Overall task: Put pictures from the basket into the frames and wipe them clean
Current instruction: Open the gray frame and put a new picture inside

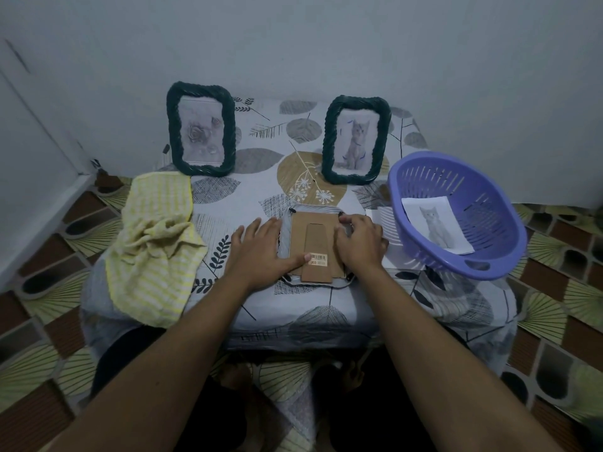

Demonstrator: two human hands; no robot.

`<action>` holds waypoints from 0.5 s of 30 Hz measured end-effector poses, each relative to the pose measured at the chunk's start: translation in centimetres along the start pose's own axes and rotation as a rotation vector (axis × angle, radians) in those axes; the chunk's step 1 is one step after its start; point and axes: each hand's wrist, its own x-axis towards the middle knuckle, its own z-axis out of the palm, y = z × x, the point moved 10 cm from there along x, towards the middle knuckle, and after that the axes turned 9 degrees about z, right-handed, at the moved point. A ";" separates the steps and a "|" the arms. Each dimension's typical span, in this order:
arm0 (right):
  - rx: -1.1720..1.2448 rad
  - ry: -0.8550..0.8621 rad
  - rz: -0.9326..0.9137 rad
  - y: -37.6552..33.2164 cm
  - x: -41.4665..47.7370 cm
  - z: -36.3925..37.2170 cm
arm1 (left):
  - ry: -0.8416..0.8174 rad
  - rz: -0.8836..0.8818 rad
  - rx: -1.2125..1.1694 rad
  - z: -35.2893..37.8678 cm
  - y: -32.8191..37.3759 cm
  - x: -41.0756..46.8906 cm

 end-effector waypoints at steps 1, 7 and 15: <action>-0.003 -0.005 0.003 0.0 0.0 0.1 | 0.002 0.000 -0.006 0.0 0.0 0.0; 0.005 0.013 -0.005 -0.1 0.0 -0.1 | 0.003 0.003 -0.009 -0.1 0.0 -0.1; -0.071 -0.005 -0.016 -0.2 0.0 0.3 | 0.004 0.000 -0.016 0.0 -0.1 0.0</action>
